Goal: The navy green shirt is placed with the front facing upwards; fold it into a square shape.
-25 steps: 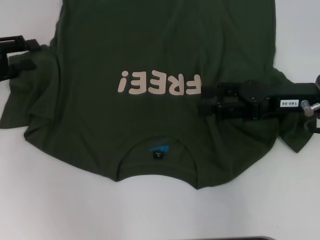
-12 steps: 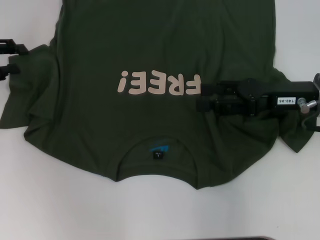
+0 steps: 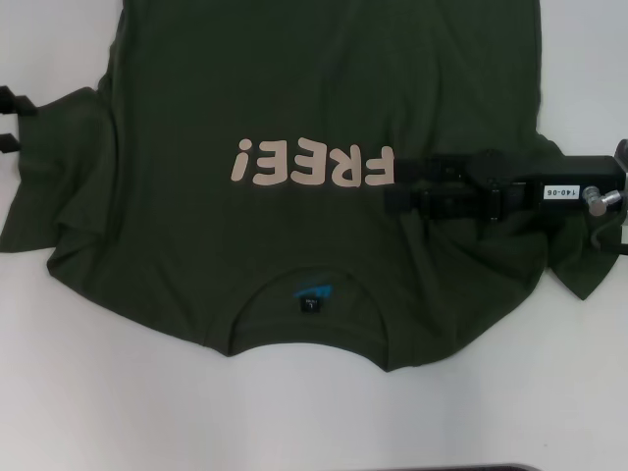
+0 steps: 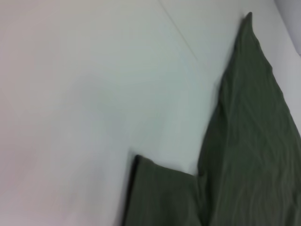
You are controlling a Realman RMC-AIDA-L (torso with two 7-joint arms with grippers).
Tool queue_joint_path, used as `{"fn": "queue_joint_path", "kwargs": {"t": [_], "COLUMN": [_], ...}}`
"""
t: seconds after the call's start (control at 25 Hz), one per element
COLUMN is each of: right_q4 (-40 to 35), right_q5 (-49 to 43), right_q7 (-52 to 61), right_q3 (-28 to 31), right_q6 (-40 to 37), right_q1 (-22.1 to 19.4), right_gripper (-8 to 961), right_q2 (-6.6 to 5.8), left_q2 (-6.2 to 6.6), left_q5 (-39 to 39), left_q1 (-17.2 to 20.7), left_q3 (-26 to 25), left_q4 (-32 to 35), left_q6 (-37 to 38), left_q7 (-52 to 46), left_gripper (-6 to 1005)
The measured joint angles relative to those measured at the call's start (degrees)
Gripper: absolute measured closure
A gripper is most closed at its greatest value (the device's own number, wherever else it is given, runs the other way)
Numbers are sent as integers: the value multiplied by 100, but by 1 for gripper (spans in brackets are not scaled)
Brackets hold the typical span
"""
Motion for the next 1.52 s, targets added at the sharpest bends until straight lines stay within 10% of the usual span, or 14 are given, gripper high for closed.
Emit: {"fn": "queue_joint_path", "kwargs": {"t": [1.52], "right_q4": [-3], "right_q5": [1], "right_q7": [4], "right_q3": [-9], "right_q6": [67], "right_q1": [-1], "right_gripper": [133], "right_q2": [-9], "left_q2": [-55], "left_q5": [247], "left_q1": [-52], "left_q3": [223], "left_q4": [-404], "left_q6": [-858], "left_q7": [57], "left_gripper": [446]}}
